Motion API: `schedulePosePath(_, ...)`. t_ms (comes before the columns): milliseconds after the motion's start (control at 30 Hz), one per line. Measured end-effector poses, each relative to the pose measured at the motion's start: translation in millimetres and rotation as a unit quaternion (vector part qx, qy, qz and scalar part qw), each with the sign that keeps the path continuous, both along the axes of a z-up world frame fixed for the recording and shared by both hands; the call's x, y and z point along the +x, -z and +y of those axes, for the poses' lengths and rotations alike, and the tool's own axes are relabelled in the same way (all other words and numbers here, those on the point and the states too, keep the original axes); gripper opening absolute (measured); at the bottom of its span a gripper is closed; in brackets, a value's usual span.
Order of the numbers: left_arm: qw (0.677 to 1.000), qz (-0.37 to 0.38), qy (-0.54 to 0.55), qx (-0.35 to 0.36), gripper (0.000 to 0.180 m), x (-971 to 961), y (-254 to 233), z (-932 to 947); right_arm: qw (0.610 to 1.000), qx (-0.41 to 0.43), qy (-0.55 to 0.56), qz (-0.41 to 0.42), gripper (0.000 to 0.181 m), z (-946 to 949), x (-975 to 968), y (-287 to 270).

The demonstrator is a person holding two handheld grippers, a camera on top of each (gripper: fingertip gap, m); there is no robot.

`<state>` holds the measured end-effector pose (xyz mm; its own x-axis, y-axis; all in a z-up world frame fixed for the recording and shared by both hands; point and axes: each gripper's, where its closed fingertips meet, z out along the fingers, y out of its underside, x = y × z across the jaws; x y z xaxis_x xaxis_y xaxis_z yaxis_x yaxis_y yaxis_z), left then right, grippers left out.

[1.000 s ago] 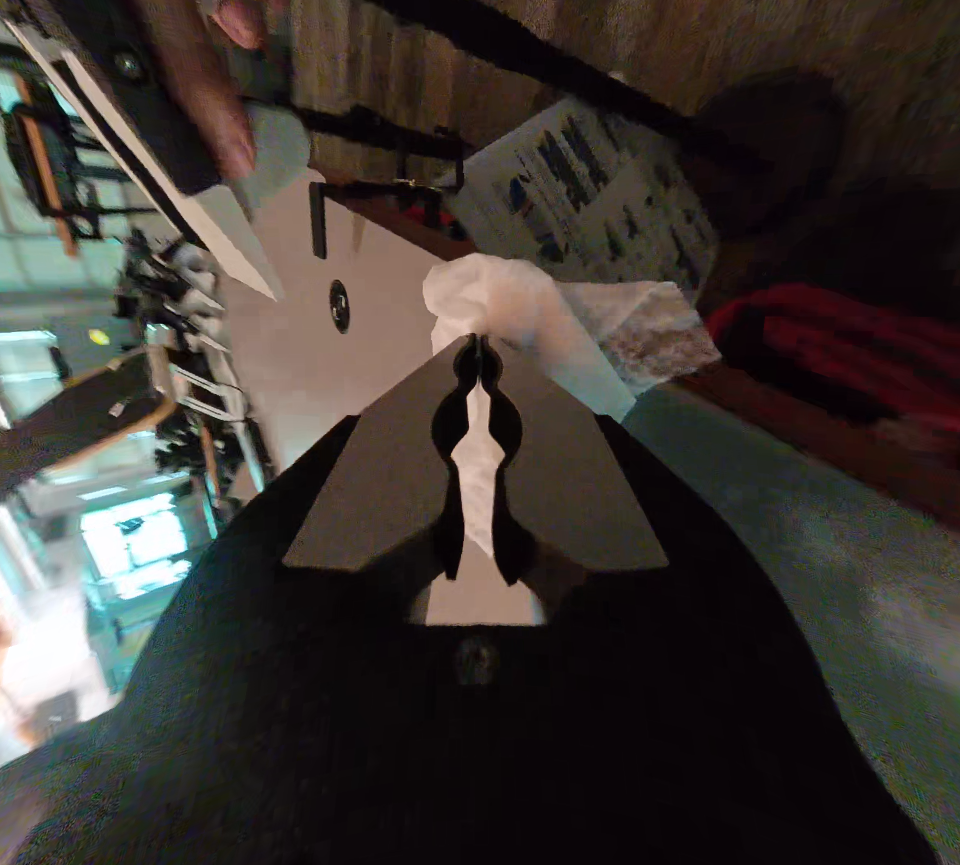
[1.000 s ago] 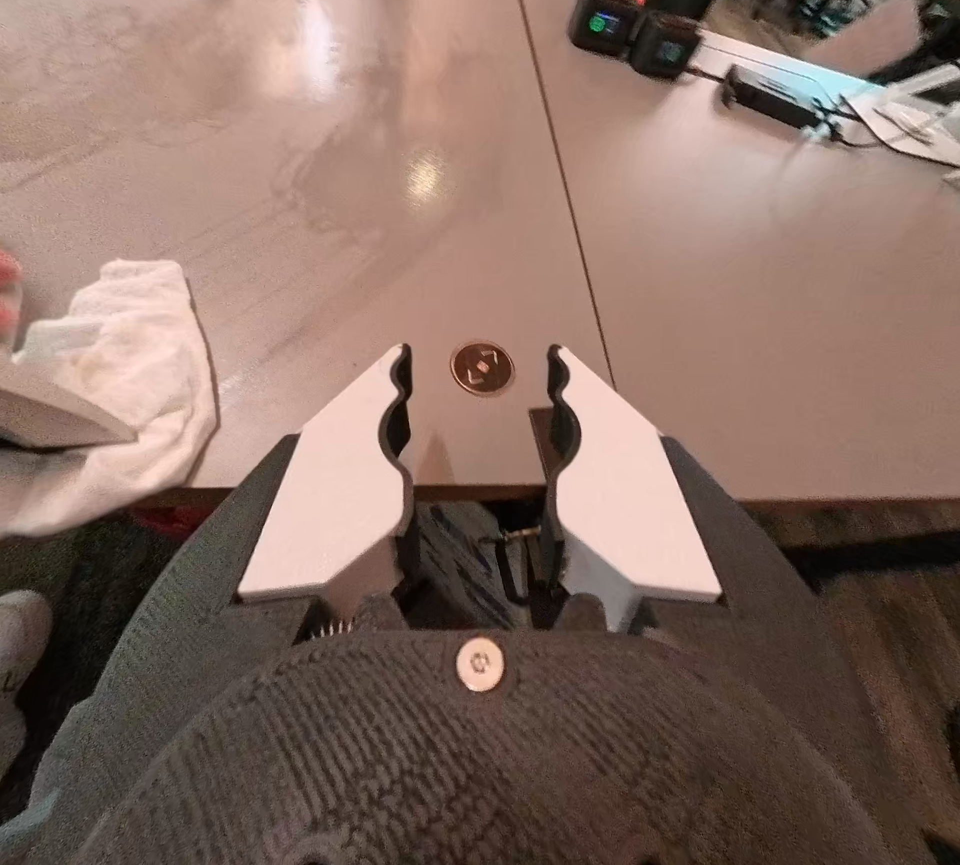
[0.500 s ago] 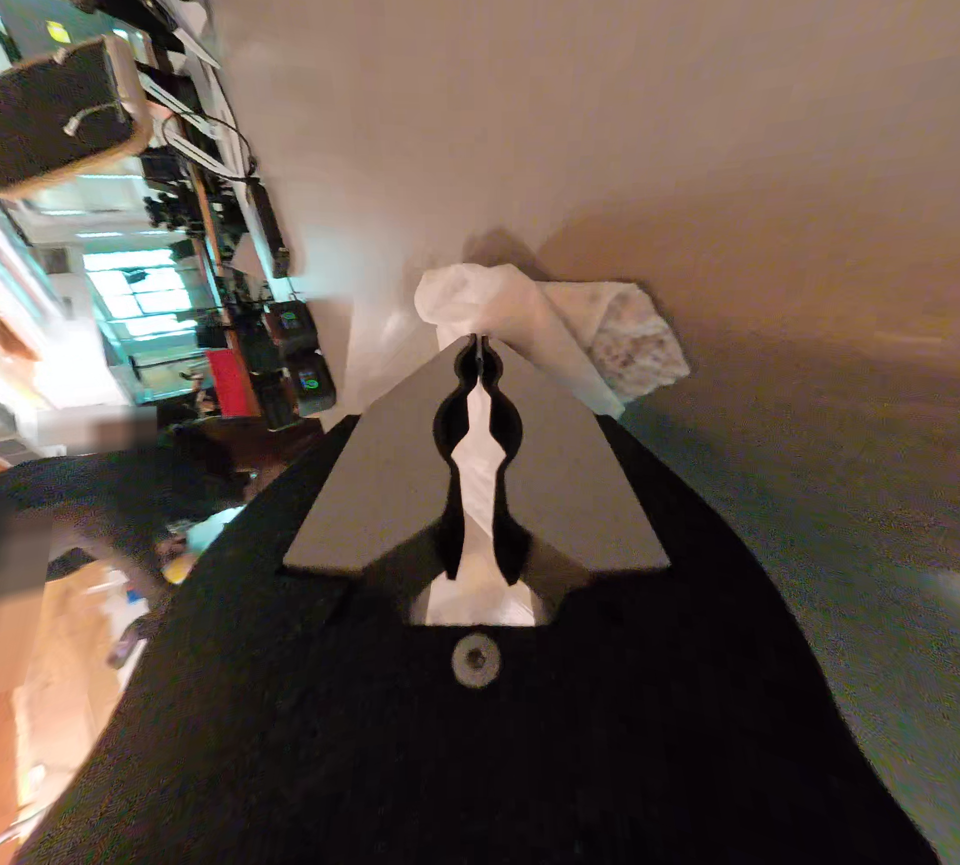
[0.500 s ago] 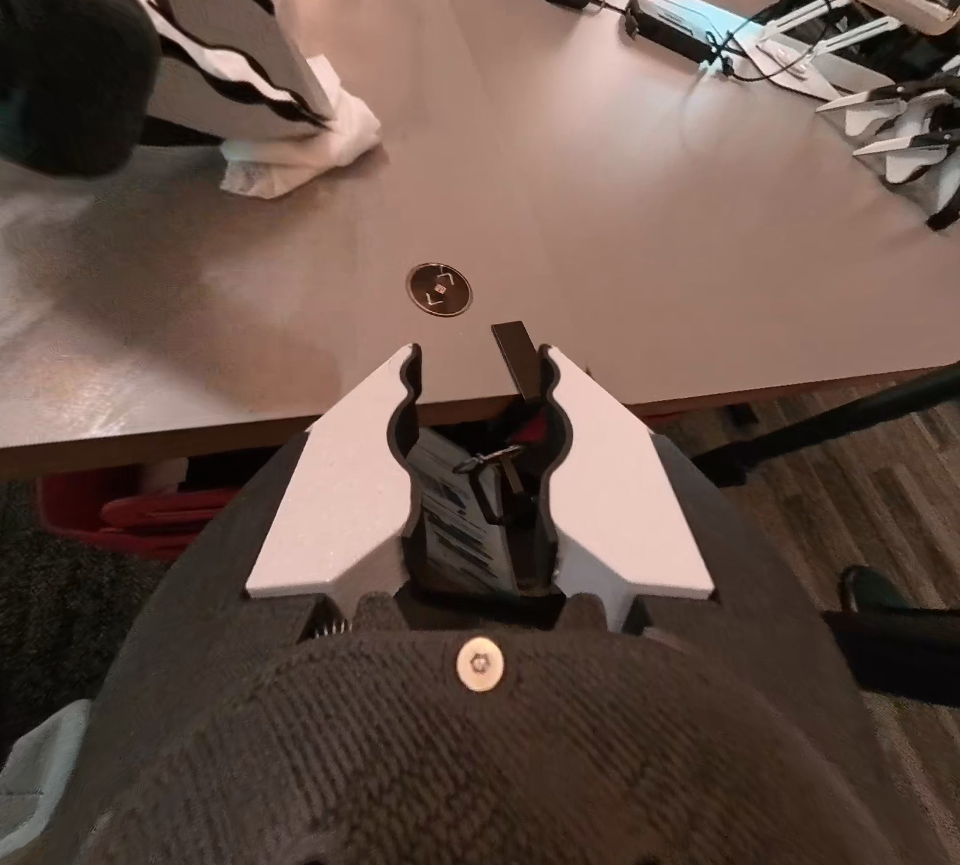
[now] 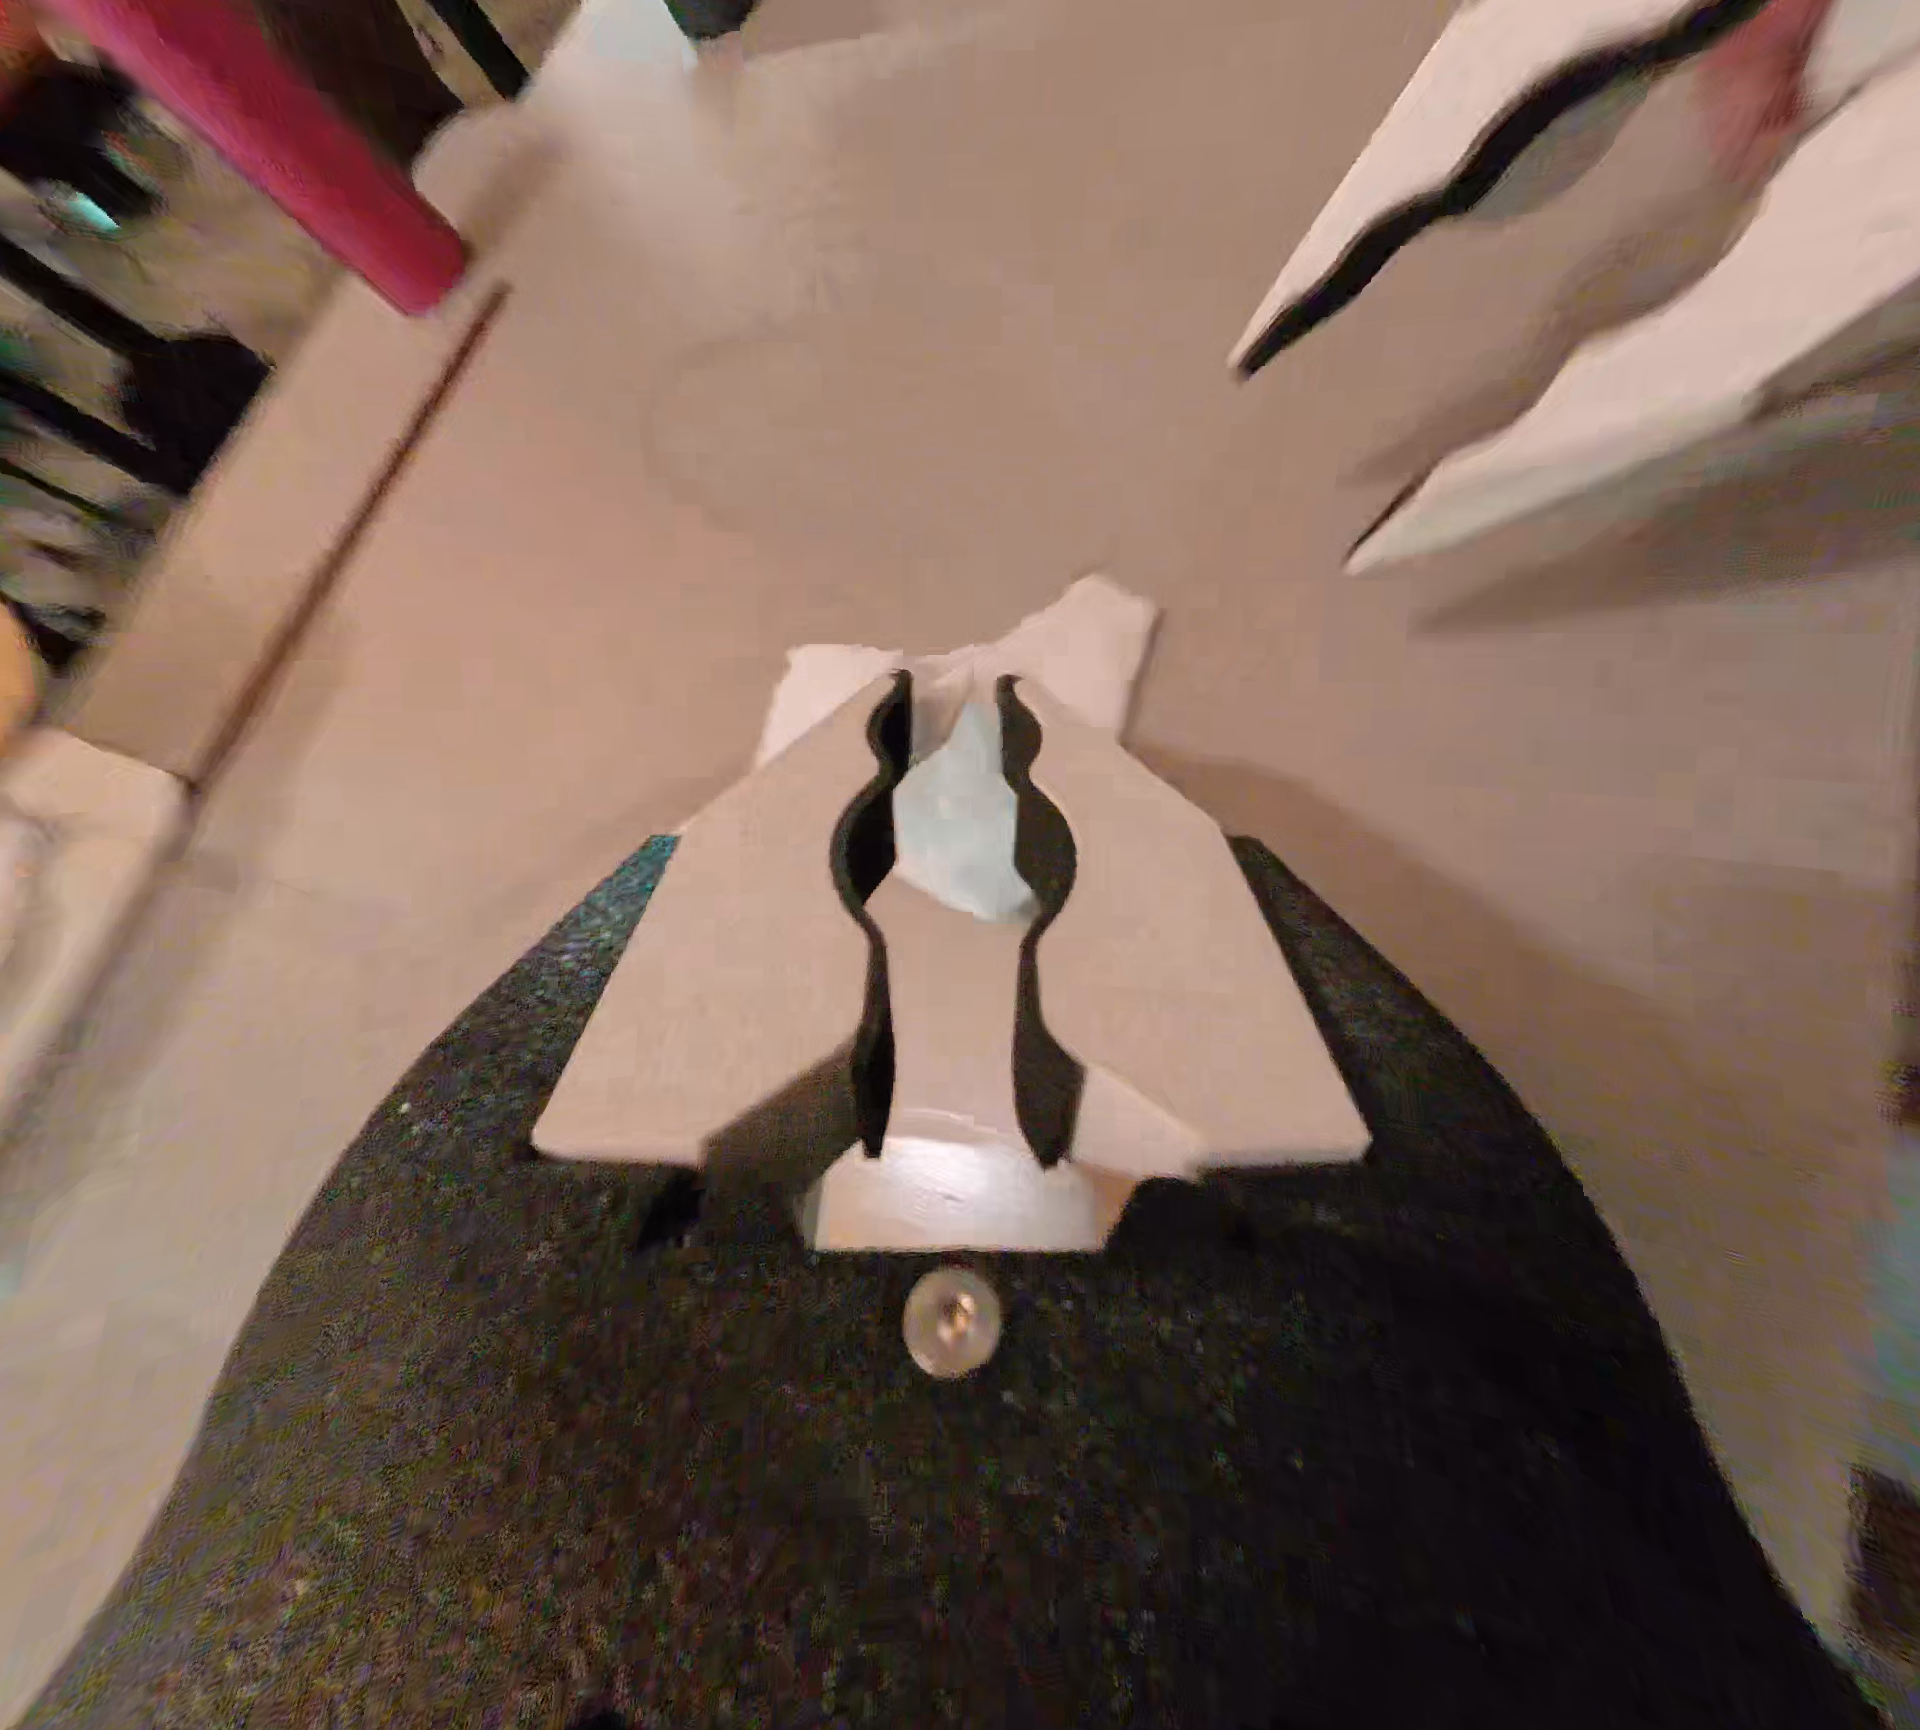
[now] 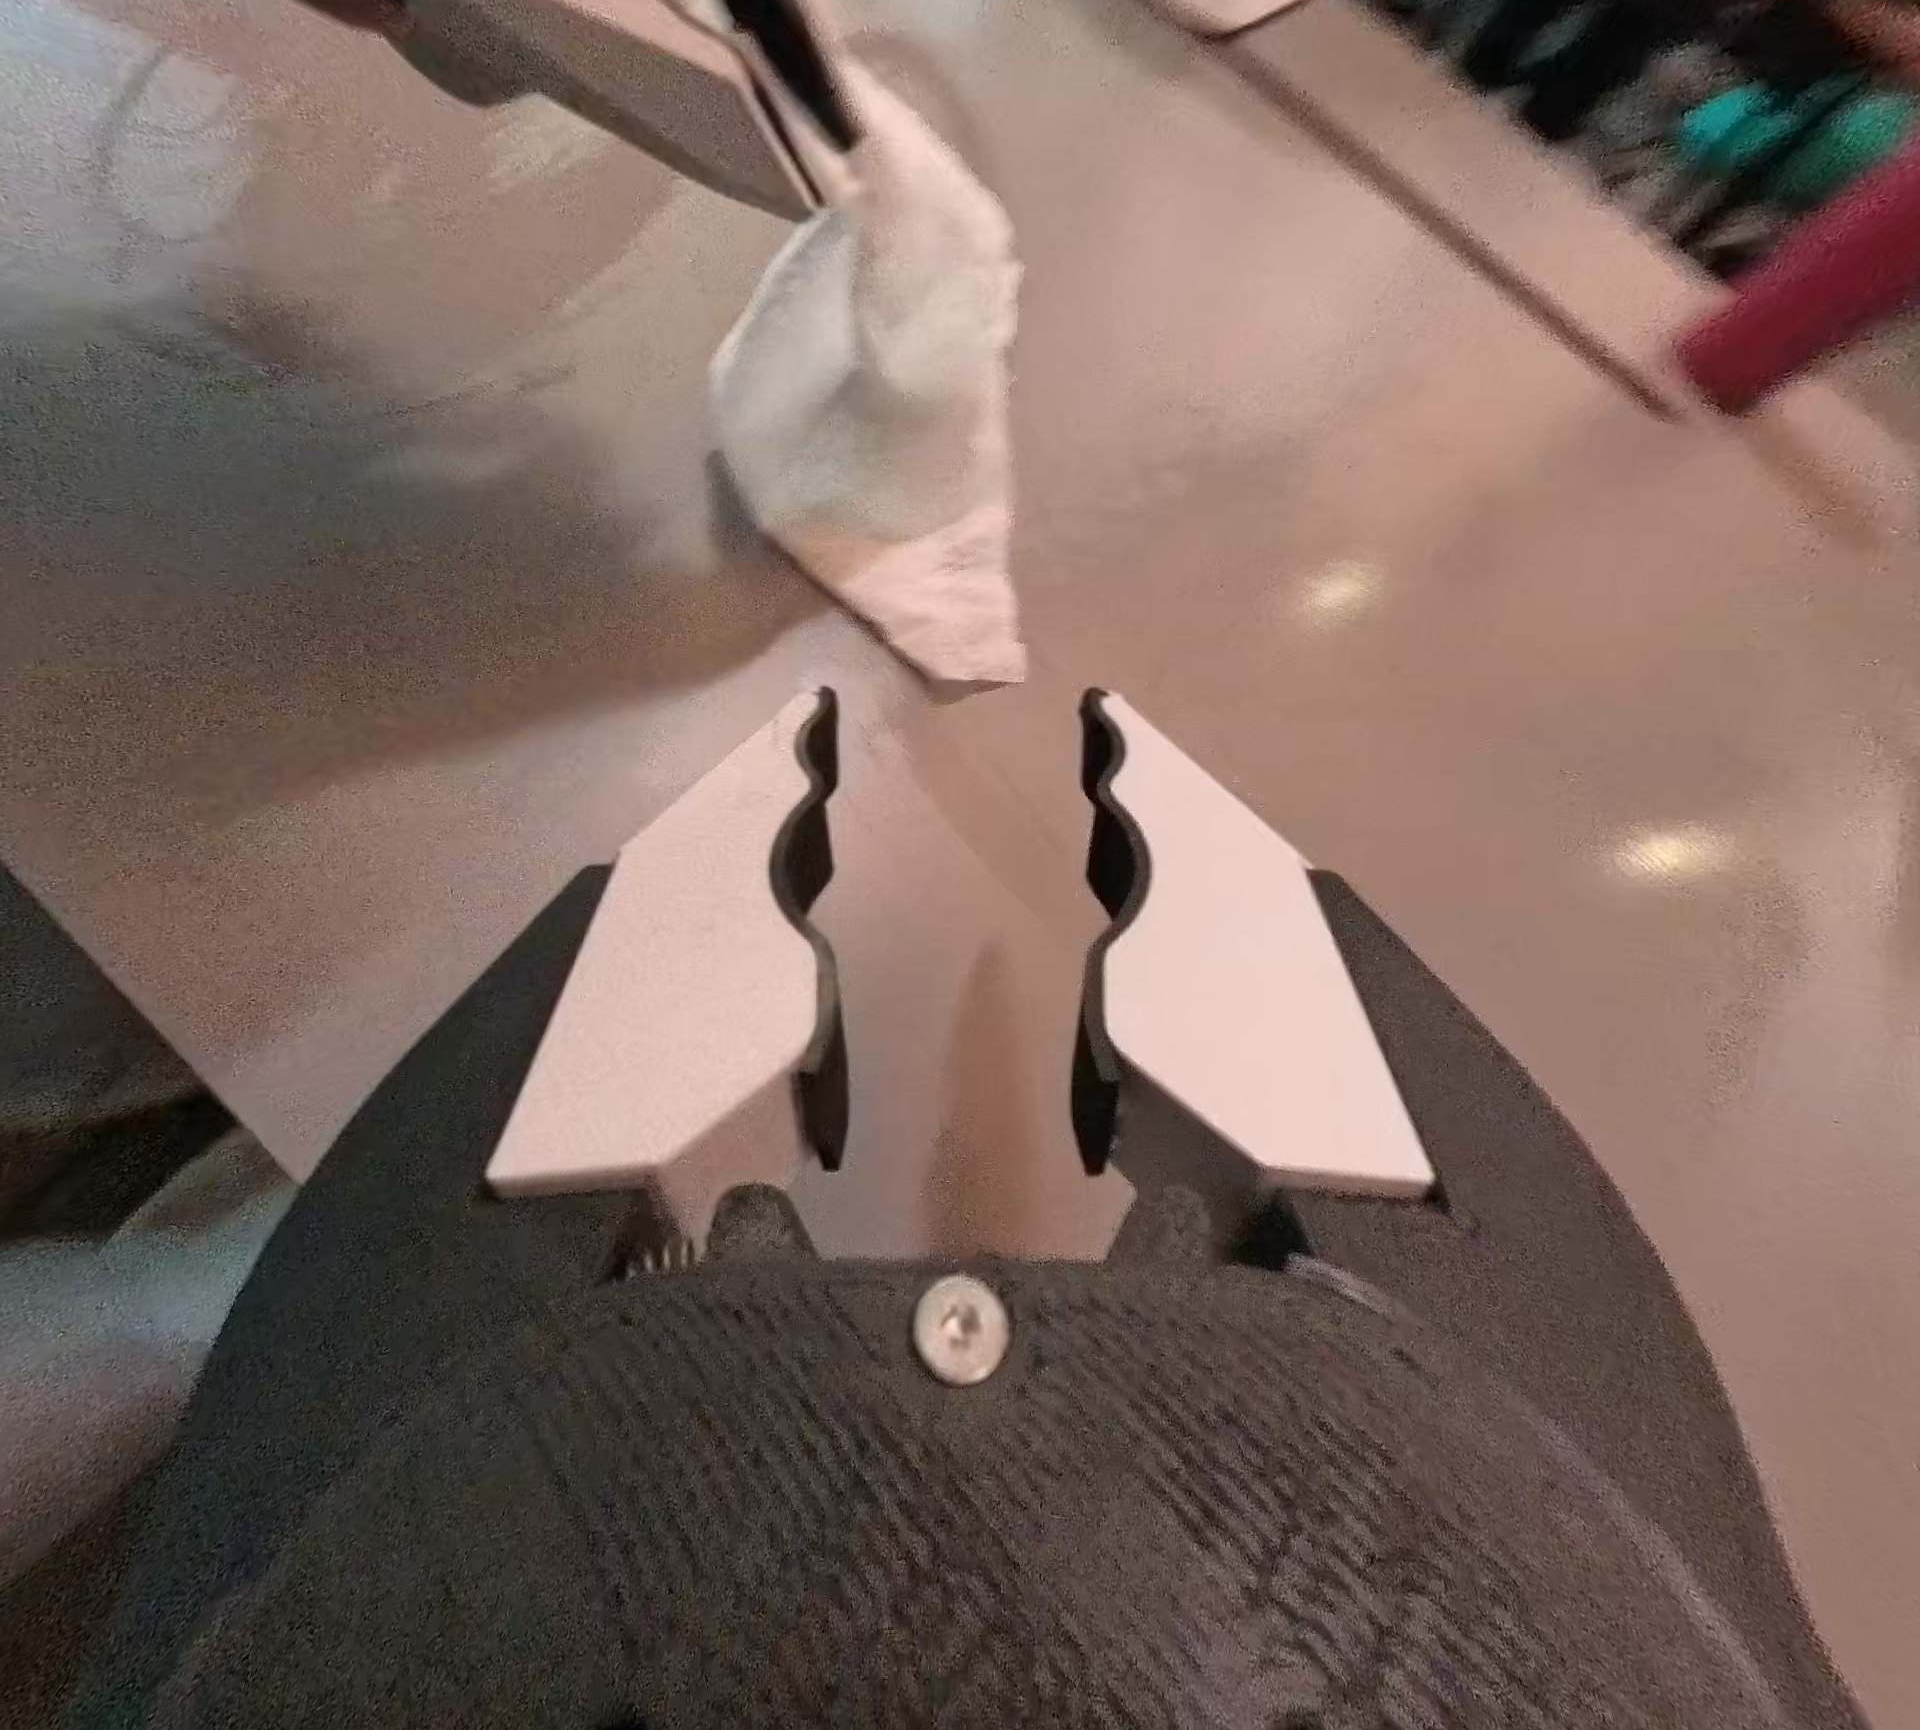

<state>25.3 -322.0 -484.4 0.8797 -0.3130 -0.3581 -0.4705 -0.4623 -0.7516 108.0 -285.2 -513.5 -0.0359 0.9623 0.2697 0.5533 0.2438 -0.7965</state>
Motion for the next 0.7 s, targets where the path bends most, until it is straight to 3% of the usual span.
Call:
schedulePosePath(67, 0.994, -0.091, -0.038, -0.044, 0.029, -9, 7, -15, 0.999, -0.001, -0.049, -0.022, 0.054, -16, -38, 5)
schedulePosePath(167, 0.977, -0.142, -0.123, -0.099, 0.03, -47, 26, -48, 0.993, 0.022, -0.116, -0.014, 0.042, -32, -84, 7)
schedulePosePath(267, 0.955, -0.224, -0.167, -0.099, 0.039, -72, 23, -90, 0.986, 0.038, -0.158, -0.039, 0.025, -34, -124, 17)
schedulePosePath(367, 0.928, -0.274, -0.238, -0.08, 0.036, -110, 21, -135, 0.969, 0.052, -0.196, -0.143, 0.02, -25, -139, 61)
schedulePosePath(467, 0.9, -0.306, -0.304, -0.051, 0.032, -139, 20, -180, 0.965, 0.035, -0.235, -0.11, 0.001, -39, -154, 63)
schedulePosePath(567, 0.872, -0.338, -0.353, -0.022, 0.029, -153, 26, -219, 0.966, 0.067, -0.245, -0.051, 0.0, -69, -173, 62)
schedulePosePath(633, 0.854, -0.346, -0.388, -0.006, 0.026, -161, 35, -240, 0.955, 0.172, -0.237, -0.042, 0.0, -91, -195, 61)
schedulePosePath(700, 0.838, -0.358, -0.411, 0.003, 0.025, -166, 43, -252, 0.93, 0.223, -0.291, -0.025, 0.0, -144, -208, 60)
